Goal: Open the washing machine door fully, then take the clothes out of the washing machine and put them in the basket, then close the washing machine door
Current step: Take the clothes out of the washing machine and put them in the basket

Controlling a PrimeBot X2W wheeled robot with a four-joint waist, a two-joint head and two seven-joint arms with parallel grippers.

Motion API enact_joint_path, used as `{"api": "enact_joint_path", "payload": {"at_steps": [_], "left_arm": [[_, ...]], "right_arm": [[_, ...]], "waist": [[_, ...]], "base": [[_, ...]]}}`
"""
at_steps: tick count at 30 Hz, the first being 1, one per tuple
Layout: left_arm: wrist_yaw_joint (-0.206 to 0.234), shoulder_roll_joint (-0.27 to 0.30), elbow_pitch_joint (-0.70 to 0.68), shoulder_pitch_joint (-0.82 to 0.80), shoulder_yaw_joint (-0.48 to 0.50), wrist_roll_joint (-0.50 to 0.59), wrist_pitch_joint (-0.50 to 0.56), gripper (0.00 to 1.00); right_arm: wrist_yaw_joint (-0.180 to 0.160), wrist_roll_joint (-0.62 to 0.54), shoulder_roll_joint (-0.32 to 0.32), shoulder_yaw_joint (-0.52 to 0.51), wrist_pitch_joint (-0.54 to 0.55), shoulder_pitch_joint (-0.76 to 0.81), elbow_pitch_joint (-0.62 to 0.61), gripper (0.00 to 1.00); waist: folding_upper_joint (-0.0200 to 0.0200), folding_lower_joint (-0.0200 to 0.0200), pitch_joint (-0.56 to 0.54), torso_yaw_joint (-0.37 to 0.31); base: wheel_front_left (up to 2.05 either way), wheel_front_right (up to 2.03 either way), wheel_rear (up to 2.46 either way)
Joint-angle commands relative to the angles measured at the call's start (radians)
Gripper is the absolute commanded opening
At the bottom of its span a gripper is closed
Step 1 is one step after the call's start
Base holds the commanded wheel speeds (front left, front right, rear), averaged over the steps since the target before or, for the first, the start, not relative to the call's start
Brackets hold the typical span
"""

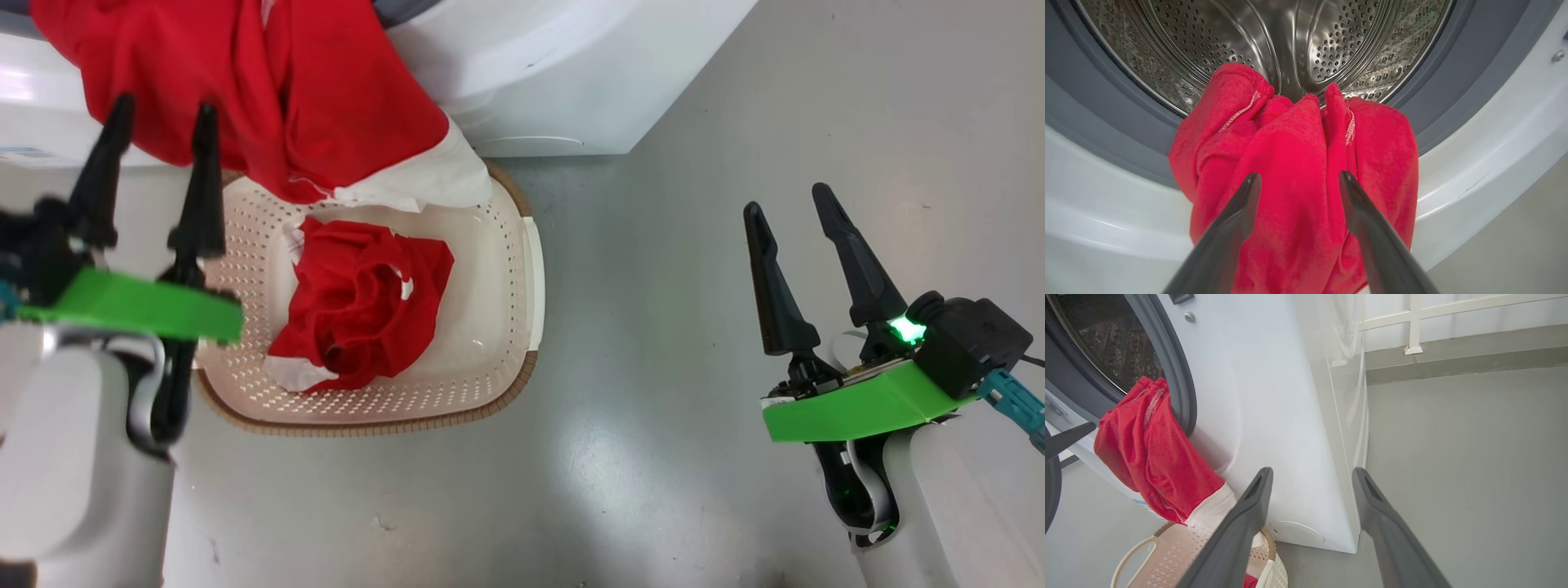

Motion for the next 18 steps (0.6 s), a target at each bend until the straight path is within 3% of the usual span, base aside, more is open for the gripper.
{"api": "enact_joint_path", "payload": {"at_steps": [1,18], "left_arm": [[-0.006,0.041,0.017,-0.045,0.018,-0.002,0.005,1.0],[-0.006,0.03,0.309,-0.312,-0.107,-0.011,0.006,1.0]], "right_arm": [[0.006,-0.005,0.004,0.023,-0.006,0.012,-0.023,1.0],[0.006,0.001,0.004,0.021,-0.006,-0.007,-0.031,1.0]], "waist": [[0.0,0.0,0.005,-0.003],[0.0,0.0,0.037,-0.01]], "base": [[0.0,0.0,0.0],[0.0,0.0,0.0]]}}
